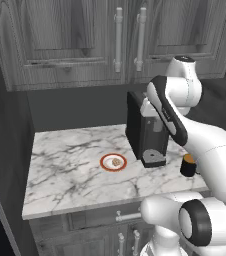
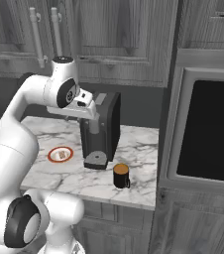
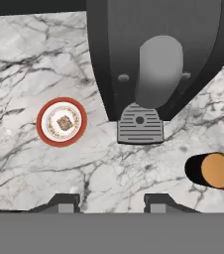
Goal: Take a sugar cube from the saucer and place it inside the coffee. Then, grab milk from the fridge and place it next to the coffee on the counter to sweeten the coffee.
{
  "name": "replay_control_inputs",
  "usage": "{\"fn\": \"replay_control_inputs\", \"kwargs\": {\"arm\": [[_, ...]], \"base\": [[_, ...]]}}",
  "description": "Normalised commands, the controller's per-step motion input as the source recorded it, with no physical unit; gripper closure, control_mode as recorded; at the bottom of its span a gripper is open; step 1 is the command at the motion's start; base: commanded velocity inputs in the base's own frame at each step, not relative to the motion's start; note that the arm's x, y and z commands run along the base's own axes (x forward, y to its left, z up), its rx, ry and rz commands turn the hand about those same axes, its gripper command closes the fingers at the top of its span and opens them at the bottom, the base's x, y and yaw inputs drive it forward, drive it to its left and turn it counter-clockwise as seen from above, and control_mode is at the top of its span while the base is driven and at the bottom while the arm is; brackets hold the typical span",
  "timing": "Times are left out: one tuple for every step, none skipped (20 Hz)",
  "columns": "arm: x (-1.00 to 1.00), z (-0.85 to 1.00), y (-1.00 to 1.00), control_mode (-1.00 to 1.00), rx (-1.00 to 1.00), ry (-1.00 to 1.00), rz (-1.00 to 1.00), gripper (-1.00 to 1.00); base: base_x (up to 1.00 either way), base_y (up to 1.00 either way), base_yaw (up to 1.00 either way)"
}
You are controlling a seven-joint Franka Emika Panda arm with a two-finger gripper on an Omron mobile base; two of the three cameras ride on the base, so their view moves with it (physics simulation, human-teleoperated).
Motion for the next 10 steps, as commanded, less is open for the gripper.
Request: {"fn": "replay_control_inputs", "kwargs": {"arm": [[-0.02, 0.0, 0.0, -1.0, 0.0, 0.0, 0.0, -1.0], [-0.09, 0.0, 0.0, -1.0, 0.0, -0.02, 0.0, -1.0], [-0.07, 0.0, 0.07, -1.0, -0.03, 0.0, 0.0, -1.0], [-0.03, 0.0, 0.31, -1.0, -0.03, 0.0, 0.02, -1.0], [-0.01, -0.05, 0.46, -1.0, -0.02, 0.02, 0.03, -1.0], [-0.11, -0.12, 0.51, -1.0, 0.0, 0.02, 0.0, -1.0], [-0.09, -0.16, 0.59, -1.0, 0.0, 0.05, 0.0, -1.0], [-0.09, -0.24, 0.61, -1.0, 0.0, 0.07, 0.0, -1.0], [-0.1, -0.29, 0.61, -1.0, 0.0, 0.09, 0.0, -1.0], [-0.11, -0.39, 0.62, -1.0, 0.0, 0.12, 0.01, -1.0]], "base": [[0.0, 0.0, 0.0], [0.0, 0.0, 0.0], [0.0, 0.0, 0.0], [0.0, 0.0, 0.0], [0.0, 0.0, 0.0], [0.0, 0.0, 0.0], [0.0, 0.0, 0.0], [0.0, 0.0, 0.0], [0.0, 0.0, 0.0], [0.0, 0.0, 0.0]]}}
